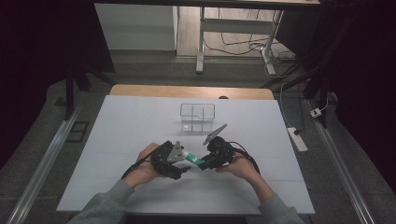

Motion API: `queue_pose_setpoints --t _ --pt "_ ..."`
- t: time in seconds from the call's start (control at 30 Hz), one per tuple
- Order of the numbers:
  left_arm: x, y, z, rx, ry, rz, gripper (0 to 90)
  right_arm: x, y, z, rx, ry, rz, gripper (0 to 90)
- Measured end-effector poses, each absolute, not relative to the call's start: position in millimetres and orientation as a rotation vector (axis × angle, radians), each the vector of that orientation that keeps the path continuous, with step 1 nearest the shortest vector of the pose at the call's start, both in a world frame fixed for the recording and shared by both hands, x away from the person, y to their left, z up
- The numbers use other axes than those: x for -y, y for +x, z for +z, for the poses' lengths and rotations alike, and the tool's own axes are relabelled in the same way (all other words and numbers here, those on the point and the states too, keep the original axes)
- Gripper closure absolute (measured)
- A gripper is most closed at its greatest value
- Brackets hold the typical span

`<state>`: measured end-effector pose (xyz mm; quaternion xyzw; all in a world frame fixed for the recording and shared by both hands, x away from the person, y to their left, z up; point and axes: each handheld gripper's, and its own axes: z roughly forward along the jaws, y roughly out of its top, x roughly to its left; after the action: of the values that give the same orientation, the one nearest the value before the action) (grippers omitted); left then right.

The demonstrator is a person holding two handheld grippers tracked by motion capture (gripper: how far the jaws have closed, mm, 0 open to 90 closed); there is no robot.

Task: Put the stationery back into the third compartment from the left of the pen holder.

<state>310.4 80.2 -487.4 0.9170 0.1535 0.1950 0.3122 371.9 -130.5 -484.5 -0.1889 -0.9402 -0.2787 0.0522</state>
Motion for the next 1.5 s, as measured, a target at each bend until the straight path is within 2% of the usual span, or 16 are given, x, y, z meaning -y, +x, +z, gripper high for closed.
queue_pose_setpoints --t 0.3,0.47,0.53,0.63,0.83,0.97,1.23,1.5 --pt "-68 310 -496 -0.31 2.508 0.559 32.4 126 369 -486 2.836 -0.521 -0.839 64.6" --pt "-64 310 -501 -0.264 2.578 0.575 44.4 125 370 -487 2.798 -0.504 -0.831 64.6" --pt "-62 308 -503 -0.221 2.614 0.586 46.4 124 370 -487 2.767 -0.501 -0.828 64.6" --pt "-61 306 -505 -0.158 2.645 0.555 54.0 123 369 -488 2.767 -0.465 -0.83 64.6" --pt "-63 306 -506 -0.12 2.657 0.479 61.9 123 367 -484 2.77 -0.451 -0.869 63.4" --pt "-66 308 -505 -0.157 2.642 0.429 65.1 124 365 -480 2.785 -0.46 -0.967 60.4" --pt "-80 317 -502 -0.297 2.555 0.429 65.1 137 366 -472 2.816 -0.608 -1.182 44.3" --pt "-99 327 -495 -0.453 2.45 0.448 65.1 152 369 -464 2.803 -0.701 -1.374 40.5"
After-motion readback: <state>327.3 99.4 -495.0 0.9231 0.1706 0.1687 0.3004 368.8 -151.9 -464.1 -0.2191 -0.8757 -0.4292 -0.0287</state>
